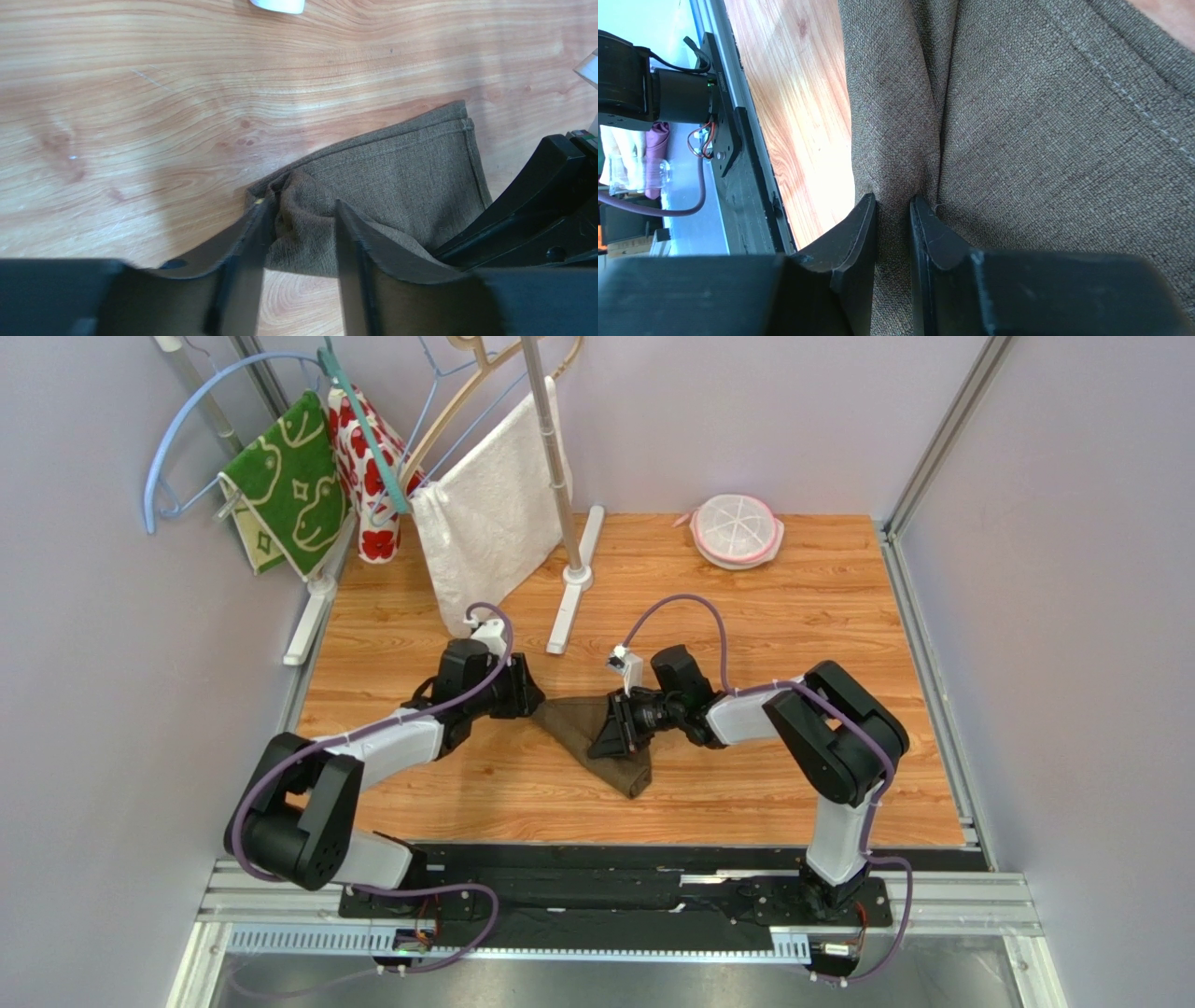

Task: Fold the napkin, place the utensils inside, and roll it up
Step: Roll the napkin with the utensil

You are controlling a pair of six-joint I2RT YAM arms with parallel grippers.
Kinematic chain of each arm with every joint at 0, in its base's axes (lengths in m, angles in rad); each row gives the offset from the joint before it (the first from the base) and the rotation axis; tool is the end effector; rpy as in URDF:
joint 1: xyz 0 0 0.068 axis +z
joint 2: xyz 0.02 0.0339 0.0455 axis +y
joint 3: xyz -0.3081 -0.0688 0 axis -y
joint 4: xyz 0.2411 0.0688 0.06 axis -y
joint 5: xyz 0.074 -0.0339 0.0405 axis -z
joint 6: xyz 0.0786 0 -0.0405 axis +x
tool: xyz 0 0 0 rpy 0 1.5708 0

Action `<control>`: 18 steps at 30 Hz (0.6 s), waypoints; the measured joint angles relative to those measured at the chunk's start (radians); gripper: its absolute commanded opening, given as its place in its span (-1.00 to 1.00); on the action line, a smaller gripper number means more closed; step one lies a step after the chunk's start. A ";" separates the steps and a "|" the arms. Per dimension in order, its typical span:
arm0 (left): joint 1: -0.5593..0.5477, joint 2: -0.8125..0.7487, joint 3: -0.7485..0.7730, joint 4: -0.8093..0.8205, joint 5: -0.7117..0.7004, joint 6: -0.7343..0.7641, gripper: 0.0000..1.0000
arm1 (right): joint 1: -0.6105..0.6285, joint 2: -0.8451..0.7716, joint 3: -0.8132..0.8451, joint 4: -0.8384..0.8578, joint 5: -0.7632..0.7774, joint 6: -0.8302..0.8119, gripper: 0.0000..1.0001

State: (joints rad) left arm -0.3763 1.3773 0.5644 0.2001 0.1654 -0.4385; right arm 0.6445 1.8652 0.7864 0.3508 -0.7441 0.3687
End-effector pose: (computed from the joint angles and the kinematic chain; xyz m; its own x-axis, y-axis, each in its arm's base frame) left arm 0.2687 -0.1201 0.1948 -0.6914 -0.1771 -0.7004 0.2145 0.8755 -0.4331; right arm 0.2675 0.2676 0.1365 -0.8011 -0.2704 -0.5339 -0.5976 0.4093 0.6894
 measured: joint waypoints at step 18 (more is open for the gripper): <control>0.000 0.206 0.121 -0.034 0.114 -0.024 -1.00 | 0.031 -0.190 0.107 -0.449 0.196 -0.095 0.07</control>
State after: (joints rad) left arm -0.3763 1.5837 0.6853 0.1658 0.2798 -0.4622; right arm 0.6750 1.6756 0.8936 -0.0978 -0.5476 0.2733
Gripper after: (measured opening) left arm 0.010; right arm 0.525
